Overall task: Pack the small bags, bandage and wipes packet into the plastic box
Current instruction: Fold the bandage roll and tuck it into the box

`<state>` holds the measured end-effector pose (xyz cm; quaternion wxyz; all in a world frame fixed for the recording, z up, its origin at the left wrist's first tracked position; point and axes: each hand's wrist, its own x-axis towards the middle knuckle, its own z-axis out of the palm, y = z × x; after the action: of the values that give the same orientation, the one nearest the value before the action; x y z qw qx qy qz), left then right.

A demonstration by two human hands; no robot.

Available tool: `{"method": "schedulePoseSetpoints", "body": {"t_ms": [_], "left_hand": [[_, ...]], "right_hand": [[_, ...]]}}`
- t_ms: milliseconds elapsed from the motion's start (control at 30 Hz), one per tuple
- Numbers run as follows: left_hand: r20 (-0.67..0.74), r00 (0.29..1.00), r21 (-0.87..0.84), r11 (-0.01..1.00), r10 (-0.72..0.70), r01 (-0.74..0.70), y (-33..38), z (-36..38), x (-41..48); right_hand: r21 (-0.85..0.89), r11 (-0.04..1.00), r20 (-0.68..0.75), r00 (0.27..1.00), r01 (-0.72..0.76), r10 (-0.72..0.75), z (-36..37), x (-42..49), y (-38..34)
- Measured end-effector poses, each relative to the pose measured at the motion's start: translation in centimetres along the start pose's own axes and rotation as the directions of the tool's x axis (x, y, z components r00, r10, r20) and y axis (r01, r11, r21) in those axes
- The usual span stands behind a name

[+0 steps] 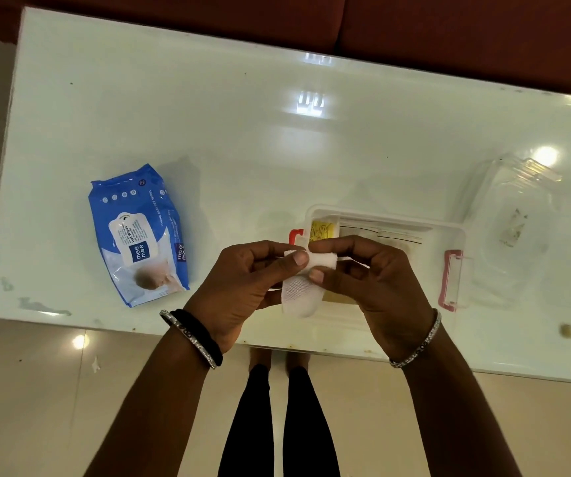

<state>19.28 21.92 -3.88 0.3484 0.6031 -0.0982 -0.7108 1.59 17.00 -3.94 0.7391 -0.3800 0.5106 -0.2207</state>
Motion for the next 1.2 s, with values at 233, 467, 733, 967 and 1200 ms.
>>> {"method": "schedulePoseSetpoints", "body": {"t_ms": [233, 467, 733, 967, 1200], "left_hand": [[-0.021, 0.998, 0.006, 0.998, 0.066, -0.066, -0.3, 0.1, -0.1], [-0.001, 0.997, -0.01, 0.997, 0.074, -0.074, -0.5, 0.5, -0.1], [-0.005, 1.0, -0.064, 0.998, 0.003, -0.004, -0.5, 1.0, 0.1], [0.031, 0.996, 0.074, 0.993, 0.086, -0.088, -0.6, 1.3, 0.1], [0.076, 0.993, 0.305, 0.945, 0.096, -0.115, -1.5, 2.2, 0.2]], "right_hand": [[0.107, 0.989, -0.035, 0.994, -0.099, 0.103, 0.1, -0.1, 0.0], [0.053, 0.994, -0.045, 0.994, -0.097, 0.1, -0.3, -0.1, 0.2], [0.004, 1.0, -0.01, 1.0, 0.016, -0.016, -1.3, -0.2, 0.4], [0.054, 0.993, -0.031, 0.994, -0.101, 0.103, -1.7, -0.4, 0.9], [-0.196, 0.97, 0.093, 0.982, -0.143, 0.164, -4.0, -1.7, 0.9]]}}
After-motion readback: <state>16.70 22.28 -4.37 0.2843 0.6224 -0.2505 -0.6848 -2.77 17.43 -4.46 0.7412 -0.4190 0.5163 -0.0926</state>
